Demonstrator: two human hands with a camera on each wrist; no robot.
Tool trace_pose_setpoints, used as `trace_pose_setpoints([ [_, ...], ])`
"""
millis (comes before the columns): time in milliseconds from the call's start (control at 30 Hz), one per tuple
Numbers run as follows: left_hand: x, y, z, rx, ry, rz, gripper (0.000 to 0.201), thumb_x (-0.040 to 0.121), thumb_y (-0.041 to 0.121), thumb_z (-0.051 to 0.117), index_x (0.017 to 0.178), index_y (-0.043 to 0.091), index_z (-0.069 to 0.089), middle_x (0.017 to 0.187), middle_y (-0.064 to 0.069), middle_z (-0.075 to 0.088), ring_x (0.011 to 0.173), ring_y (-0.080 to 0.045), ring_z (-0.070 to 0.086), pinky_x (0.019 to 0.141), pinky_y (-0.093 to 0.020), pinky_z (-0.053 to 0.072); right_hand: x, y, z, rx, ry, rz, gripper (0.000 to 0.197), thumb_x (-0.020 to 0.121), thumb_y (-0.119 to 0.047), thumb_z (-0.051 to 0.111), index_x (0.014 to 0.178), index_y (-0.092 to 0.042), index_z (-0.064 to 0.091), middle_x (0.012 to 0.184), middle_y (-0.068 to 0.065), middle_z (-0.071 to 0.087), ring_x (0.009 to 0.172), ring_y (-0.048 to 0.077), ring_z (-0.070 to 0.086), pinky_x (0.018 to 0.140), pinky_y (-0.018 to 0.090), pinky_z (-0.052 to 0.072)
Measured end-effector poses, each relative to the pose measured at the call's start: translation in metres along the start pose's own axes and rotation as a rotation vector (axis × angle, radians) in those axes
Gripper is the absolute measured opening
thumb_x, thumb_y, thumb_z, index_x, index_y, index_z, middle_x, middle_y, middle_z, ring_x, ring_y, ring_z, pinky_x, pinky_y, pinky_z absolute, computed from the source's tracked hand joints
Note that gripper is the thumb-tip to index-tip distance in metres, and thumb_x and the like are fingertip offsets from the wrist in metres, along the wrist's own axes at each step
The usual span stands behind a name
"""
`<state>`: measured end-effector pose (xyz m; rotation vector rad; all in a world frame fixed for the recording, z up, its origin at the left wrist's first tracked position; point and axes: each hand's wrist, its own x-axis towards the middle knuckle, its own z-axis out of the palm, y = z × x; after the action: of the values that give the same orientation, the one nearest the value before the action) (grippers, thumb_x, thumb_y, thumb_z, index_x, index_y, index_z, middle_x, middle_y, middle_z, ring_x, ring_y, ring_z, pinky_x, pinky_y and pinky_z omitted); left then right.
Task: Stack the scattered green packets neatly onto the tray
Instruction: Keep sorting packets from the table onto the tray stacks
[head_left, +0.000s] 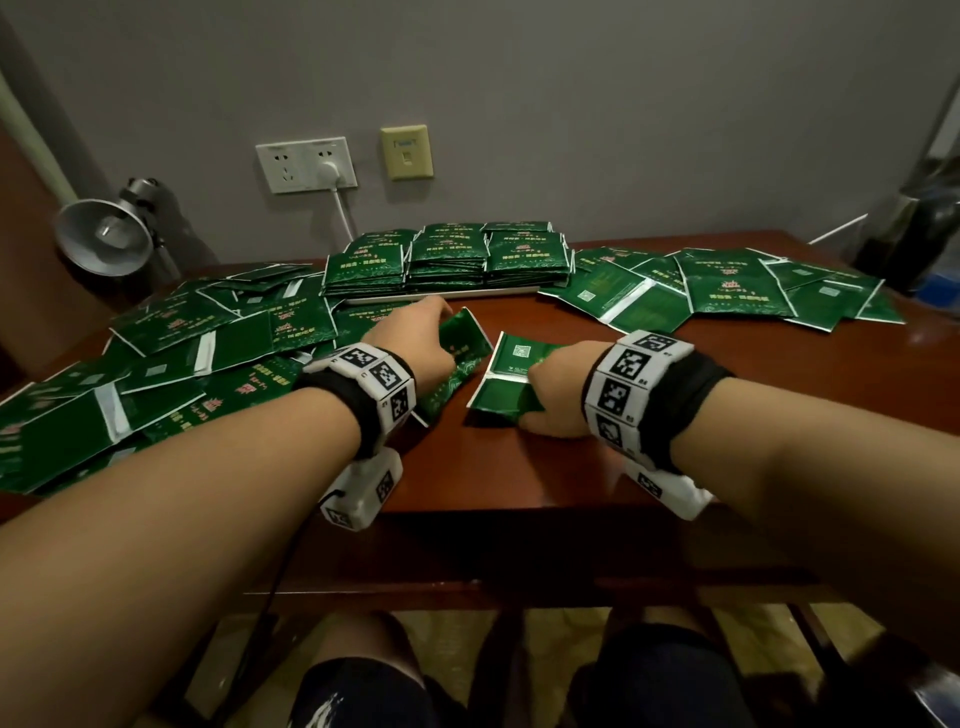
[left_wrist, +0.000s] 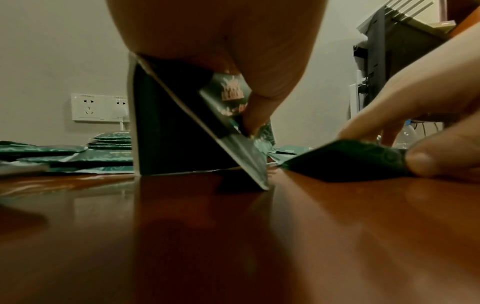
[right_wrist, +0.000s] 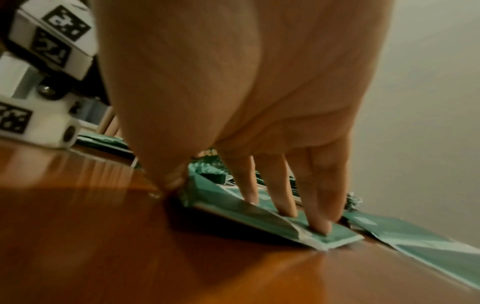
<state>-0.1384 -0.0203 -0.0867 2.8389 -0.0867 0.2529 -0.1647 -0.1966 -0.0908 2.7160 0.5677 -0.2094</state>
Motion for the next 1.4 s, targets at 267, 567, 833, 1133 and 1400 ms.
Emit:
trace_pose_setpoints([
  [267,-0.006,0.007,-0.009,0.022,0.135,-0.011,0.036,0.081,0.013,0.052,0.117,0.02,0.048,0.087,-0.002,0.063,0.077,-0.027,0.06,0.068,-0.036,0.052,-0.003,-0.009,-0.017,-0.179,-0.08,-0.079,0.063,0.074,-0.038,0.074,0.127,-0.014,0.049,0.072,-0.001,0.046,0.064,0.022,0.052,0.056,0.032,0.045],
  [567,-0.004,0.006,-0.007,0.027,0.17,0.037,0.049,0.077,0.007,0.051,0.125,0.019,0.046,0.101,-0.004,0.063,0.097,-0.029,0.058,0.086,-0.04,0.043,0.016,0.013,-0.029,0.2,0.112,0.138,0.028,0.081,-0.034,0.059,0.102,-0.015,0.061,0.083,0.001,0.062,0.073,0.02,0.06,0.056,0.025,0.046],
  [833,0.003,-0.004,0.01,0.207,-0.076,-0.081,0.065,0.083,0.053,0.052,0.136,0.018,0.04,0.137,-0.013,0.041,0.129,-0.034,0.035,0.102,-0.05,0.033,0.034,0.017,-0.011,0.207,0.069,0.139,0.065,0.081,-0.046,0.066,0.132,-0.014,0.041,0.113,0.005,0.057,0.092,0.024,0.058,0.071,0.032,0.05],
  [1133,0.011,-0.014,0.02,0.248,-0.282,-0.105,0.089,0.076,0.065,0.066,0.142,0.014,0.036,0.142,-0.015,0.04,0.133,-0.037,0.033,0.107,-0.044,0.033,0.031,0.008,-0.009,0.075,0.032,0.239,0.065,0.086,-0.07,0.045,0.109,-0.011,0.058,0.077,0.001,0.054,0.076,0.022,0.06,0.068,0.033,0.05],
  [1400,0.012,-0.014,0.019,0.222,-0.278,-0.097,0.073,0.073,0.052,0.071,0.128,0.013,0.044,0.121,-0.013,0.053,0.114,-0.034,0.049,0.092,-0.04,0.048,0.031,0.013,-0.01,0.069,0.053,0.093,0.064,0.083,-0.068,0.051,0.126,-0.021,0.05,0.111,0.002,0.056,0.102,0.024,0.057,0.074,0.035,0.05],
])
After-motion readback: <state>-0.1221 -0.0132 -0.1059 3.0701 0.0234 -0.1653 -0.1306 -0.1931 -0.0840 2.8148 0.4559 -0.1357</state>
